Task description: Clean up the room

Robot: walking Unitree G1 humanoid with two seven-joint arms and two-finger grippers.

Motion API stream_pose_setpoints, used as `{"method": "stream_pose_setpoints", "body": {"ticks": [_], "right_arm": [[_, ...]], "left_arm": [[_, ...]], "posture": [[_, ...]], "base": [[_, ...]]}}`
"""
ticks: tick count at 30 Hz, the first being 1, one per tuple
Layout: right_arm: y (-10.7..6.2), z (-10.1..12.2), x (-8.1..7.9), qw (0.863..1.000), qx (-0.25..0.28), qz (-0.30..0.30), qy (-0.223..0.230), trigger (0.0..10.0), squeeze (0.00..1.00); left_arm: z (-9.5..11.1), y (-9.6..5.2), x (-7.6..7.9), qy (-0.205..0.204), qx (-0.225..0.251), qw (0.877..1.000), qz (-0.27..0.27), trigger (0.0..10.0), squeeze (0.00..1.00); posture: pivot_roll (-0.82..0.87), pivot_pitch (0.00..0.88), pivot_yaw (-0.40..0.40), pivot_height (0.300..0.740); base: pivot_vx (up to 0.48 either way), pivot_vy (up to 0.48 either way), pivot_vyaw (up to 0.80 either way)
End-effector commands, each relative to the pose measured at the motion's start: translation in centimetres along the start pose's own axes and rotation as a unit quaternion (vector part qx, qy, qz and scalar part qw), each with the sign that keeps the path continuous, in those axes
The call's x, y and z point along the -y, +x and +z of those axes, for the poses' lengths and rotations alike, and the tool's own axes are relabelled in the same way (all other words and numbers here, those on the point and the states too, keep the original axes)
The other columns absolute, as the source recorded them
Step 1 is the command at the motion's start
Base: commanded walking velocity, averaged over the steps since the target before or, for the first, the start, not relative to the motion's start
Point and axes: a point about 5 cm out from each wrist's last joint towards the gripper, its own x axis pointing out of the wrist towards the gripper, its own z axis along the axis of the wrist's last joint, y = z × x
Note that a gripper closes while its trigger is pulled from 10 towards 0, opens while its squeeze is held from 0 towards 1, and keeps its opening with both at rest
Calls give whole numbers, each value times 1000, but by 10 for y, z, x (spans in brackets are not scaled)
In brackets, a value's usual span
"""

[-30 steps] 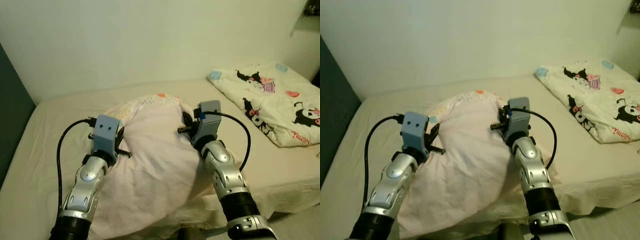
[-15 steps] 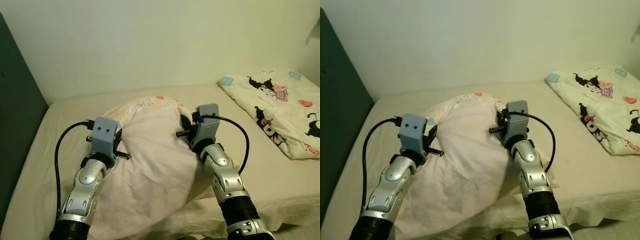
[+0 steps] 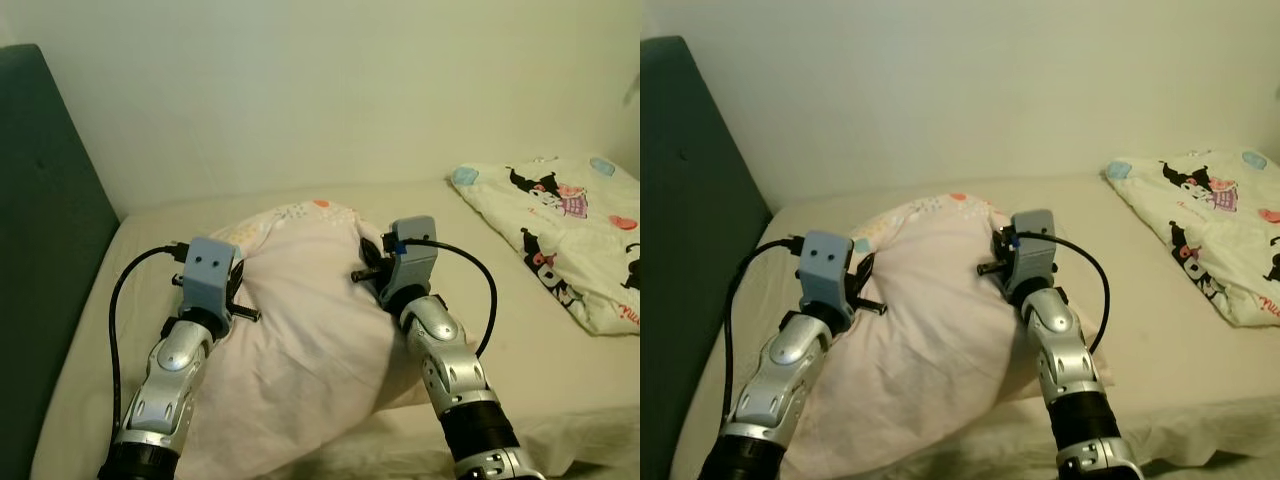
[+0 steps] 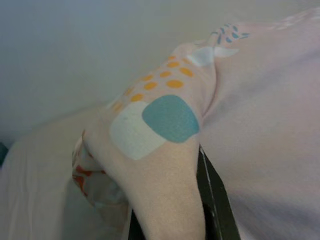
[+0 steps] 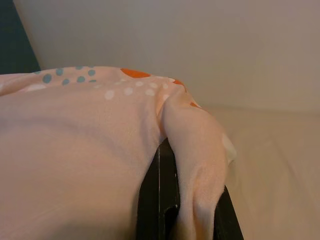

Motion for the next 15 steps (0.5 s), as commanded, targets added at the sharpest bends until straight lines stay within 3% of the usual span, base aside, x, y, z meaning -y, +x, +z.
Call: {"method": "stream_pose_setpoints", "body": {"ticks": [1,15], "right_arm": [[1,17,5,999,42,-12,-2,10000,0],[1,20,6,998,54,-21,-4,10000,0]], "left_arm": [[12,1,-7,17,30,999,12,10000,0],[10,1,-7,8,25,1000,15,10000,0]], "posture": [[-65,11,-23,691],[-70,0,-20,716]], "base": [[0,0,0],[0,0,0]]}}
